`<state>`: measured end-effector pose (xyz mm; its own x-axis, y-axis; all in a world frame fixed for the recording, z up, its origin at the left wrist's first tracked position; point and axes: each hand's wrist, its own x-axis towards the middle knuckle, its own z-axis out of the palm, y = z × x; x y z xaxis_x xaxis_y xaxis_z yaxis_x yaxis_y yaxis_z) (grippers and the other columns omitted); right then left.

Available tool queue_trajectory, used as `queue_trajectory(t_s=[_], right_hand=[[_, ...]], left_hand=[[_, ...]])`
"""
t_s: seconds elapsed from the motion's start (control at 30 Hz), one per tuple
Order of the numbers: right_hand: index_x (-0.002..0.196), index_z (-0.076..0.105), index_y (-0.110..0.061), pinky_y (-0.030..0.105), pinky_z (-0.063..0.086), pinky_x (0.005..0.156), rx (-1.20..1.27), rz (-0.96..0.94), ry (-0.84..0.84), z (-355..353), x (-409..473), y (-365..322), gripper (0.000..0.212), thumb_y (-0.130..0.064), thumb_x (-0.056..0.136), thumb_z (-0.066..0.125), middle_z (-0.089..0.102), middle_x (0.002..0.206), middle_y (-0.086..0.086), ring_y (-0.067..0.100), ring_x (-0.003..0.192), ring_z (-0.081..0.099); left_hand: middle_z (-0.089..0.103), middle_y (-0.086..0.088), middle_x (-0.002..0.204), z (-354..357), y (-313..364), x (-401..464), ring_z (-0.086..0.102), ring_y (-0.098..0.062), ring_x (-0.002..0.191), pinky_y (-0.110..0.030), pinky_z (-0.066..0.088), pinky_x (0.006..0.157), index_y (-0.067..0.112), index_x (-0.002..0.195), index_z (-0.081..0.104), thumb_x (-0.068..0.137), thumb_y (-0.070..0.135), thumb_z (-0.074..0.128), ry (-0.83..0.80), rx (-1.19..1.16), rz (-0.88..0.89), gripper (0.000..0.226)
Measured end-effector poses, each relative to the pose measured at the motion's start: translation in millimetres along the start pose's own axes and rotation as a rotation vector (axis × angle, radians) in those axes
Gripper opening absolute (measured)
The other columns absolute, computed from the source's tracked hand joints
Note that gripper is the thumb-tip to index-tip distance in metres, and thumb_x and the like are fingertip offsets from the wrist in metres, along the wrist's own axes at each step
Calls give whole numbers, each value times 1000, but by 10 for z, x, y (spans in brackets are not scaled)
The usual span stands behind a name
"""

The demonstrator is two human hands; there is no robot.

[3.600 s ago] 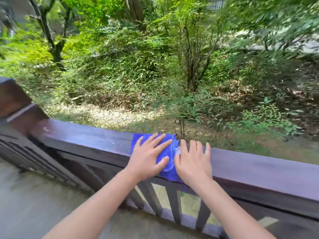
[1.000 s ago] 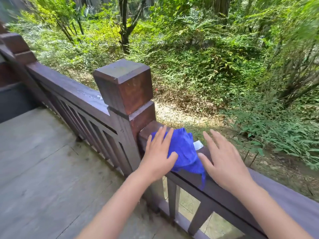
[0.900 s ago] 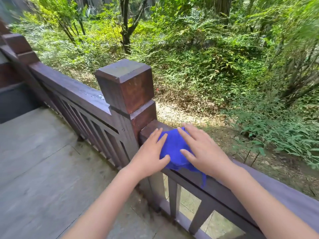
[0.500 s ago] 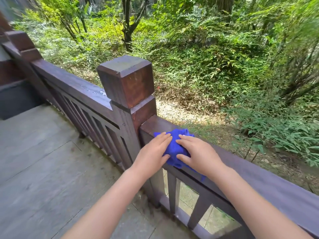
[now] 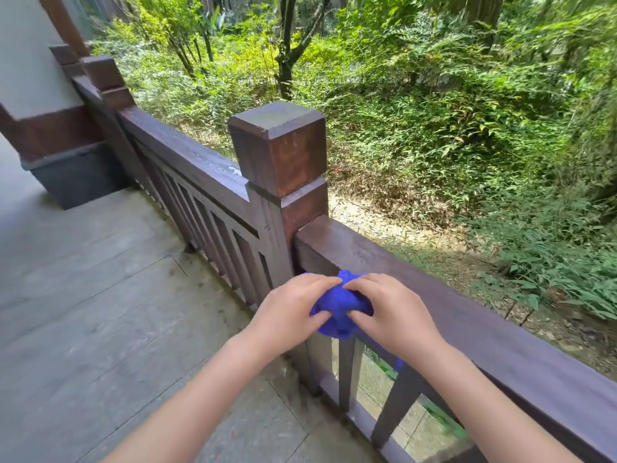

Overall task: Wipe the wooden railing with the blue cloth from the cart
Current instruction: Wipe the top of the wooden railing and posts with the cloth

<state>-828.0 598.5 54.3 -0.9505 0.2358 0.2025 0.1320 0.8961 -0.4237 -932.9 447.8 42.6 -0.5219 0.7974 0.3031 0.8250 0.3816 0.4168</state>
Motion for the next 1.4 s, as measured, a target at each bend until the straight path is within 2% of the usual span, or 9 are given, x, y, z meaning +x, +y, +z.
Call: queue_trajectory(t_s=[0.13, 0.27, 0.4, 0.47, 0.57, 0.73, 0.93, 1.17, 1.4], right_hand=[[109, 57, -30, 33, 47, 77, 71, -81, -37, 35, 213, -201, 33, -26, 76, 59, 61, 108, -7, 17, 105, 52], [107, 55, -29, 33, 47, 70, 45, -219, -44, 130, 432, -504, 31, -31, 77, 57, 59, 107, -6, 17, 103, 53], [104, 51, -31, 27, 33, 60, 39, -292, -51, 188, 689, -848, 30, -34, 74, 57, 58, 99, -9, 14, 96, 53], [98, 50, -33, 27, 30, 59, 51, -306, -77, 220, 847, -1030, 27, -35, 72, 57, 58, 95, -9, 14, 92, 54], [93, 52, -34, 28, 36, 61, 87, -296, -114, 321, 1106, -1290, 24, -35, 70, 58, 59, 91, -9, 15, 88, 55], [87, 62, -27, 37, 51, 77, 189, -237, -204, 522, 1573, -1777, 21, -24, 67, 64, 65, 91, -6, 16, 87, 59], [89, 67, -28, 24, 45, 71, 209, -90, -167, 719, 1975, -2181, 21, -26, 68, 69, 61, 85, -10, 9, 82, 56], [91, 65, -29, 39, 51, 79, 124, 99, -17, 804, 2135, -2253, 21, -28, 71, 66, 64, 91, -6, 14, 89, 56], [98, 61, -22, 35, 46, 74, -1, 216, 134, 913, 2546, -1970, 24, -28, 75, 60, 59, 89, -4, 20, 90, 56]], left_hand=[[59, 12, 116, -355, -121, -89, 52, -10, 109, -36, 50, 85, 29, 115, 51, 75, 18, 58, -12, 65, -42, 42], [58, 13, 111, -677, -321, -247, 53, -10, 103, -29, 50, 75, 32, 112, 51, 75, 25, 61, 0, 159, -109, 38], [57, 12, 111, -1008, -565, -336, 53, -9, 103, -27, 47, 73, 33, 110, 53, 74, 30, 63, -4, 196, -193, 38], [58, 9, 108, -1179, -721, -348, 54, -11, 101, -31, 49, 76, 31, 108, 55, 72, 29, 65, -9, 170, -238, 37], [60, 5, 101, -1408, -1010, -349, 55, -15, 96, -39, 50, 80, 28, 103, 58, 70, 27, 66, -29, 120, -267, 34], [58, 8, 88, -1729, -1631, -363, 55, -15, 89, -36, 50, 79, 32, 96, 61, 67, 28, 67, -18, 77, -258, 29], [65, 6, 96, -2041, -2299, -241, 57, -10, 92, -40, 50, 86, 33, 97, 61, 66, 28, 68, -62, -59, -189, 32], [64, 6, 103, -2135, -2637, 263, 55, -8, 98, -36, 47, 91, 31, 105, 61, 72, 24, 65, -195, -82, 7, 34], [65, 0, 107, -1947, -2911, 1156, 55, -15, 103, -34, 44, 91, 26, 113, 61, 76, 20, 63, -291, -2, 234, 37]])
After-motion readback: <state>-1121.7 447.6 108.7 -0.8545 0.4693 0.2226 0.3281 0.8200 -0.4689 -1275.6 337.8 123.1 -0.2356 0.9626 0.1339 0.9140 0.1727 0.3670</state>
